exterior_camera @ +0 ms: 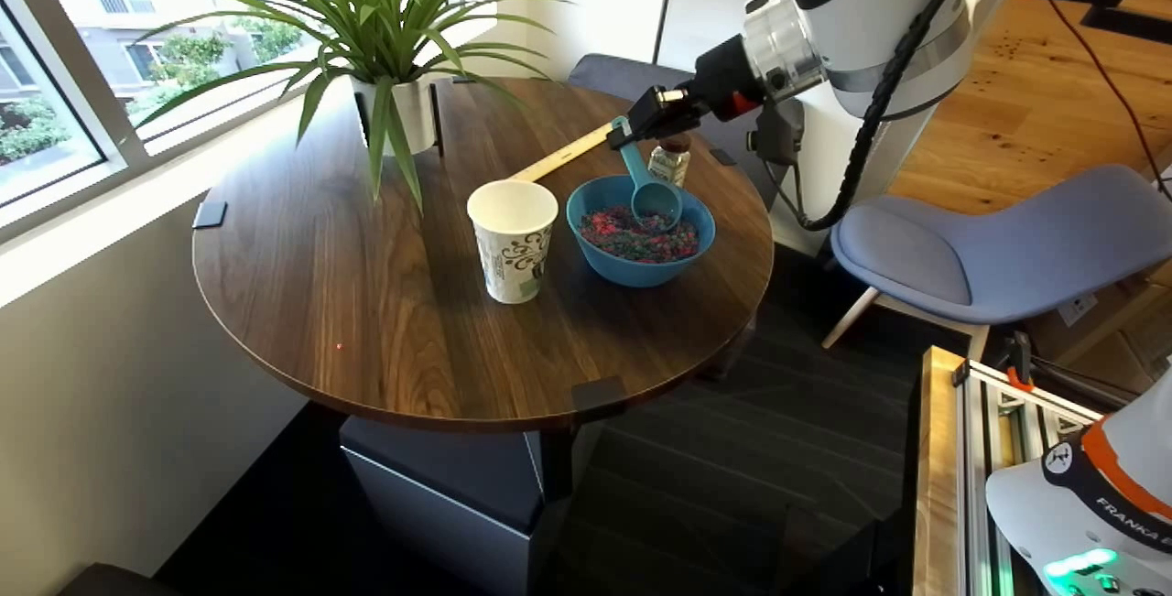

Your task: Use the blue spoon to place some cereal from the bowl into the coffee cup.

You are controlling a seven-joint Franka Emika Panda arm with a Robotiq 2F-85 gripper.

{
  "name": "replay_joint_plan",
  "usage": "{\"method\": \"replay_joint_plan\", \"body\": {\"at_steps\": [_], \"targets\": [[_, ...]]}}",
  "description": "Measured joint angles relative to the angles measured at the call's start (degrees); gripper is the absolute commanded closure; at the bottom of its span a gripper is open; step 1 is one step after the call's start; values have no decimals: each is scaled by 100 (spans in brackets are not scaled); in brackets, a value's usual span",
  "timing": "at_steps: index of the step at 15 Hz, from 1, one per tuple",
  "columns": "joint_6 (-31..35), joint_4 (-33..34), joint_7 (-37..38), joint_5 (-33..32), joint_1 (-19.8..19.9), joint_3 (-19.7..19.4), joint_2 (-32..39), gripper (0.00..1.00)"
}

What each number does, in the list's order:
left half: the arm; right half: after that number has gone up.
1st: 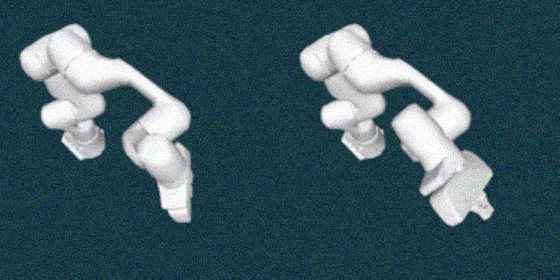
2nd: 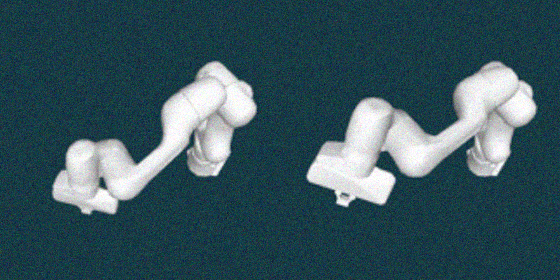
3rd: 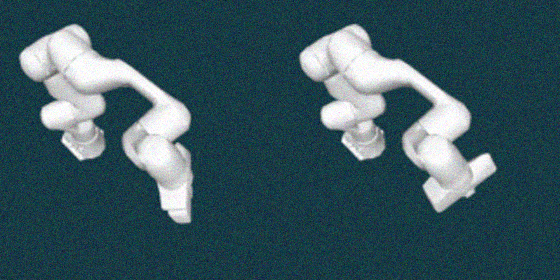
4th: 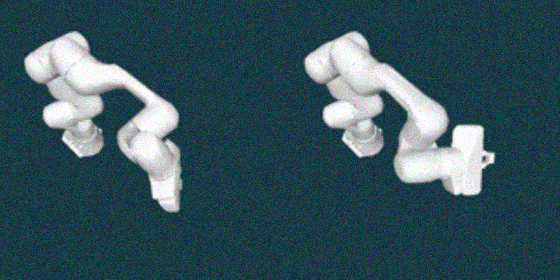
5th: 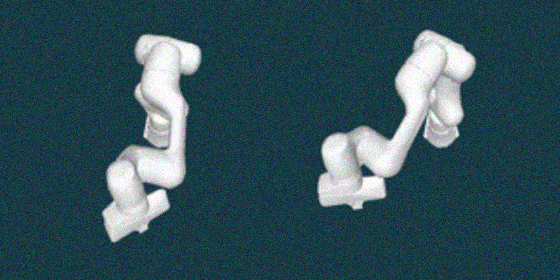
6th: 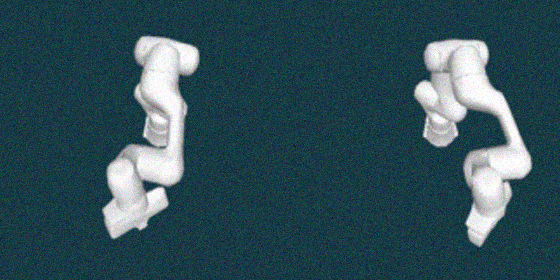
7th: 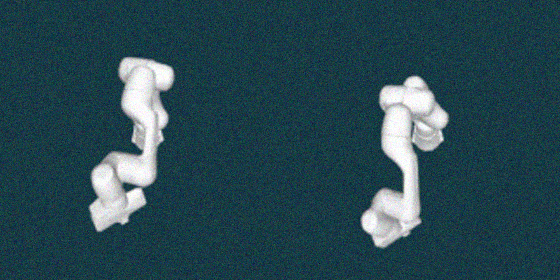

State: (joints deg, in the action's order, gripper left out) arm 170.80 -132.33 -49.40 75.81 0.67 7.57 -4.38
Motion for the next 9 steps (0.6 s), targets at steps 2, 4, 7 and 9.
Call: {"method": "replay_joint_plan", "body": {"at_steps": [2, 4, 7, 9], "targets": [[17, 37, -20, 2, 7, -11, 15, 98], [105, 67, -147, 31, 15, -27, 20, 98], [279, 118, -499, 90, 16, -30, 8, 98], [281, 117, -708, 90, 6, -21, 23, 98]]}}
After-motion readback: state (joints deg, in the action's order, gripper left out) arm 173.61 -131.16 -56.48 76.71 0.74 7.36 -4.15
